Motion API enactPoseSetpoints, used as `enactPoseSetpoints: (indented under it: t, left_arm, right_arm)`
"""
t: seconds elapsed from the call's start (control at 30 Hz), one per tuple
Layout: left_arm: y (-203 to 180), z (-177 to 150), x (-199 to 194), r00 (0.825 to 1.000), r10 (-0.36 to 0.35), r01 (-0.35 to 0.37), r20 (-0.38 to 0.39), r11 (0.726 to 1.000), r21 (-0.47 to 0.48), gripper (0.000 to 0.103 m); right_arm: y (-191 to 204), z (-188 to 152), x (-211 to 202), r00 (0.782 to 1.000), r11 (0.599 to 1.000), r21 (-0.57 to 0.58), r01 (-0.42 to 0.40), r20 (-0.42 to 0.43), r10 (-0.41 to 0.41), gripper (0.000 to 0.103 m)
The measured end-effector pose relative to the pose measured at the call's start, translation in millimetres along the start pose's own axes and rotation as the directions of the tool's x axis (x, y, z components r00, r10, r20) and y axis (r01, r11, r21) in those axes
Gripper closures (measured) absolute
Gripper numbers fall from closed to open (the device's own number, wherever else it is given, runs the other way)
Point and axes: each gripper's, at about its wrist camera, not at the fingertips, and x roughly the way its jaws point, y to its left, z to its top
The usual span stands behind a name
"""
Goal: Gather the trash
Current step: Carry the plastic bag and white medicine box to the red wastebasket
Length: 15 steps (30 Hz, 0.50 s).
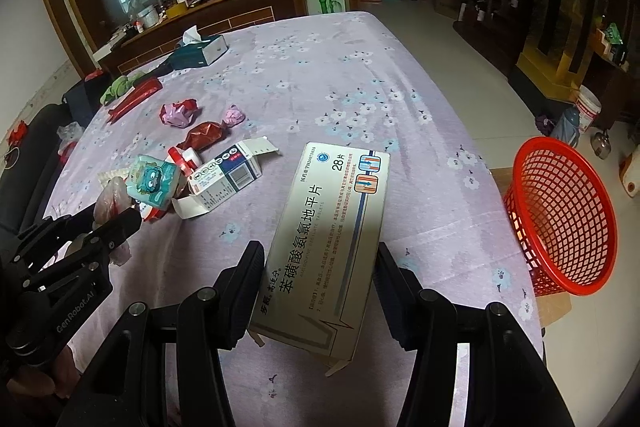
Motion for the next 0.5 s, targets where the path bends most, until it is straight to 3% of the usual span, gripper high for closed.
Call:
enactPoseSetpoints:
  t: [0.5]
  left_arm:
    - [-26.3, 2.7, 6.7, 0.999, -0.050, 0.050, -0.012, 0.998, 0.048, 0.069]
  right_arm:
    - [-23.1, -8.9, -6.9, 0.998, 0.998, 0.035, 0.055, -0.011, -0.055, 0.044]
